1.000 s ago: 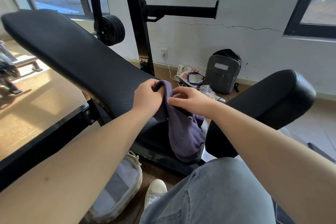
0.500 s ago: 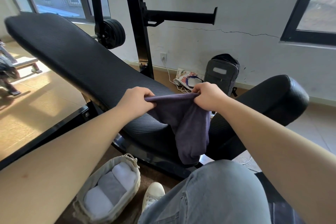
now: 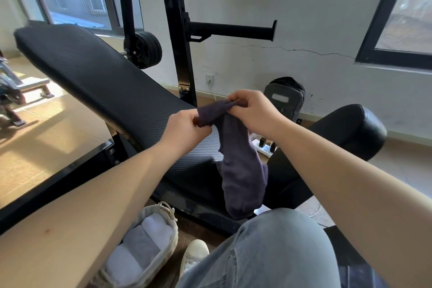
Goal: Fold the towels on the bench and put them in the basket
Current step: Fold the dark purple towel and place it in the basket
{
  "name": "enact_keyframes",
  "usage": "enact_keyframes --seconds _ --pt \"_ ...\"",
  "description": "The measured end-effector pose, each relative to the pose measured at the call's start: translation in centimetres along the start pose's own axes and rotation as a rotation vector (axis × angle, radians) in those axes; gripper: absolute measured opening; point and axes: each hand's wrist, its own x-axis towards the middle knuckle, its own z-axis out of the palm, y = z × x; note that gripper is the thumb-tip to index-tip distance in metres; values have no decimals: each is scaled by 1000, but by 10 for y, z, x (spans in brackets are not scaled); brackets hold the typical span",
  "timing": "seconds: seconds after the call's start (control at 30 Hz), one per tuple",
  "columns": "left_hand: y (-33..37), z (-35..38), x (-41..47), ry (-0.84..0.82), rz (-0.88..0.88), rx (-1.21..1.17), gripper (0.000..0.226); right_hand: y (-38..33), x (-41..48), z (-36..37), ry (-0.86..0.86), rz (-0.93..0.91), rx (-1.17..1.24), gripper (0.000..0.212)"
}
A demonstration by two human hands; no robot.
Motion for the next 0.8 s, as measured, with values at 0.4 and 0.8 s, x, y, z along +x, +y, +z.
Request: enact_keyframes --seconds 0.4,0.8 --pt "7 9 4 52 -63 -198 6 -5 -1 -3 -263 190 -3 34" --pt "-9 8 0 -286 -44 228 4 8 16 -31 258 161 -218 16"
